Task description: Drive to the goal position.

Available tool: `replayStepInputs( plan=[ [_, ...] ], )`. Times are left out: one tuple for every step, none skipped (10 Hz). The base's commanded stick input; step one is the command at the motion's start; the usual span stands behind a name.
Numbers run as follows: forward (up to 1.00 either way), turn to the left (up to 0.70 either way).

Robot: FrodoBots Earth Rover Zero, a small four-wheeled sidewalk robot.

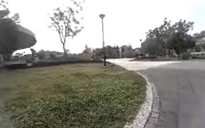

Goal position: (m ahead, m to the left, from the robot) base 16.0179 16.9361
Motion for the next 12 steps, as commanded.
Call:
replayStepInputs(
  plan=[
    [0.00,-0.85],
    [0.00,-0.85],
    [0.00,-0.85],
    [0.00,-0.85],
    [0.00,-0.85],
    [0.00,-0.85],
    [0.00,-0.85],
    [0.00,-0.85],
    [0.00,-0.85],
    [0.00,-0.85],
    [0.00,-0.85],
    [0.00,-0.85]
  ],
)
